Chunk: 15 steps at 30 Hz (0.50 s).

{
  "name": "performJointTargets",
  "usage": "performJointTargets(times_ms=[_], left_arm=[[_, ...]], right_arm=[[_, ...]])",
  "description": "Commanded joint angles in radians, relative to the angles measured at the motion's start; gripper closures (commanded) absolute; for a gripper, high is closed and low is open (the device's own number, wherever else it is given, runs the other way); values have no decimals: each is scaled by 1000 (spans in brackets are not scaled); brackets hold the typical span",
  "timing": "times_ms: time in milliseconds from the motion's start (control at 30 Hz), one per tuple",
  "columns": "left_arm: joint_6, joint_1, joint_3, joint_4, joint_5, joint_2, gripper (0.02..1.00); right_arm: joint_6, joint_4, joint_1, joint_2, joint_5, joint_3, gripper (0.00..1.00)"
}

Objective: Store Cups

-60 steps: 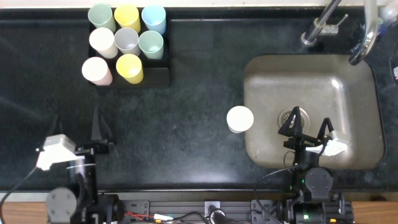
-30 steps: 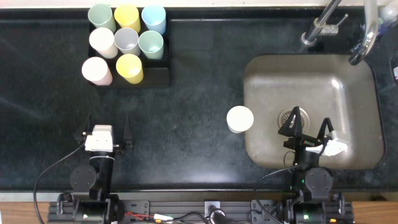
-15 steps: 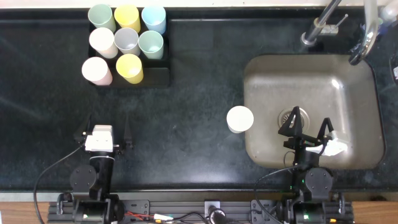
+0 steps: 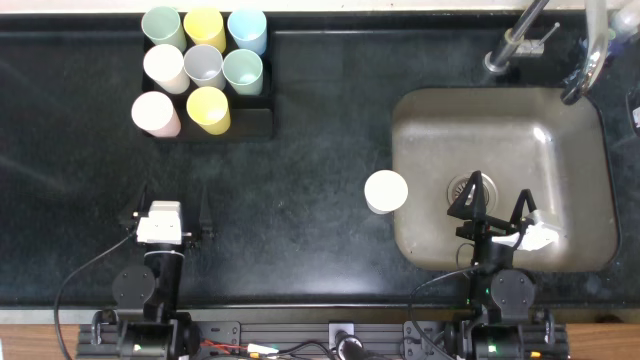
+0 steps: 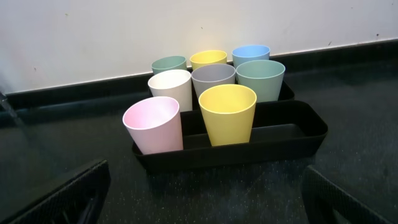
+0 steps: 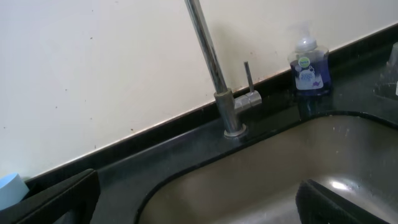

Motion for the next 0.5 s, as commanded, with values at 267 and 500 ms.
performJointTargets(times_ms=[267, 500], left_arm=[[17, 1, 0, -4, 21, -13, 18], [17, 1, 0, -4, 21, -13, 18]], right_arm=[[-3, 7, -2, -7, 2, -12, 3], [-2, -1, -1, -5, -53, -12, 3]])
